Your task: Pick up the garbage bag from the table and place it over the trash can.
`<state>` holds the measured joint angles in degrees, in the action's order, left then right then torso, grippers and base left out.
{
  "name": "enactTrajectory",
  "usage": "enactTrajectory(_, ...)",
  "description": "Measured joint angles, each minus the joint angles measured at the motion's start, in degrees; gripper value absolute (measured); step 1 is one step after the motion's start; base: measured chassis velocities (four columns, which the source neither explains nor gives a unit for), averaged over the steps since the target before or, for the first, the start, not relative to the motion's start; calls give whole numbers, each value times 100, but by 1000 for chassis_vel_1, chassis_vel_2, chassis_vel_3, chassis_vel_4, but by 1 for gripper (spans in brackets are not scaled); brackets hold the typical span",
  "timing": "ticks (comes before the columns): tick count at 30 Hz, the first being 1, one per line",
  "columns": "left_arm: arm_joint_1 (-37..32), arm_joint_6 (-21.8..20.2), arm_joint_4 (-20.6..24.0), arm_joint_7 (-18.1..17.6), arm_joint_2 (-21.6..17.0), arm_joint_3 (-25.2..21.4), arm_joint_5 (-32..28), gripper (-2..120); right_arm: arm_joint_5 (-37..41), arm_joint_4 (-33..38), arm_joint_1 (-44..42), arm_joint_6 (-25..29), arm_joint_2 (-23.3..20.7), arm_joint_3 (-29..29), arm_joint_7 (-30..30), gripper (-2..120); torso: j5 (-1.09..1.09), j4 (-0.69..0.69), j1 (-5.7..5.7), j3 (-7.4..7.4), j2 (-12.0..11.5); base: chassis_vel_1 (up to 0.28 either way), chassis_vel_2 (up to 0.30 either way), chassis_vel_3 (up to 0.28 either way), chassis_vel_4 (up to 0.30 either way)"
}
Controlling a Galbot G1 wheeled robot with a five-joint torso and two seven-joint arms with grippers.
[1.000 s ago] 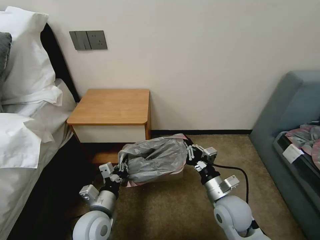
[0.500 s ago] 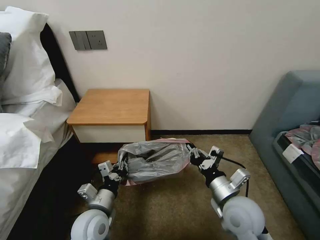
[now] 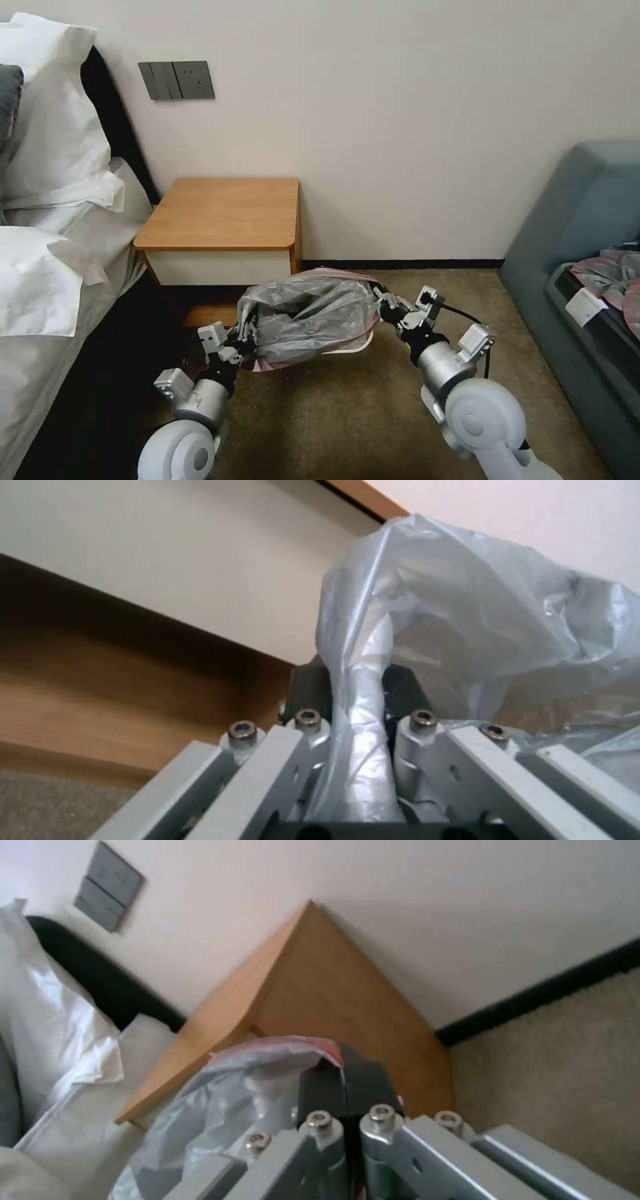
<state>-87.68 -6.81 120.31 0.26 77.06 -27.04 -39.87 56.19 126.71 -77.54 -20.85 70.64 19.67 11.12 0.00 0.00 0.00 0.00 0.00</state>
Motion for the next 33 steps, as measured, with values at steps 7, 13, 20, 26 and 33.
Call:
enactTrajectory(7, 69, 6, -14, -31, -1, -49, -144, 6, 162, 251, -208, -121, -164, 90, 40, 0, 0, -1, 0, 0, 0, 0, 0, 0, 0)
enactTrajectory(13, 122, -83, 9, -259, 30, -72, -654, 6, -168, 392, -364, -81, -120, -4, -73, 0, 0, -1, 0, 0, 0, 0, 0, 0, 0)
enactTrajectory(20, 118, -236, 96, -377, 43, -119, -1099, 6, -946, 13, -398, 250, 37, -125, -484, 0, 0, -1, 0, 0, 0, 0, 0, 0, 0)
enactTrajectory(26, 132, -325, 126, -443, 47, -161, -1362, 6, -2107, -596, -322, 936, 147, -224, -1062, 0, 0, -1, 0, 0, 0, 0, 0, 0, 0)
enactTrajectory(33, 126, -357, 126, -422, 64, -175, -1494, 6, -2592, -1146, -163, 1540, 208, -232, -1557, 0, 0, 0, 0, 0, 0, 0, 0, 0, 0)
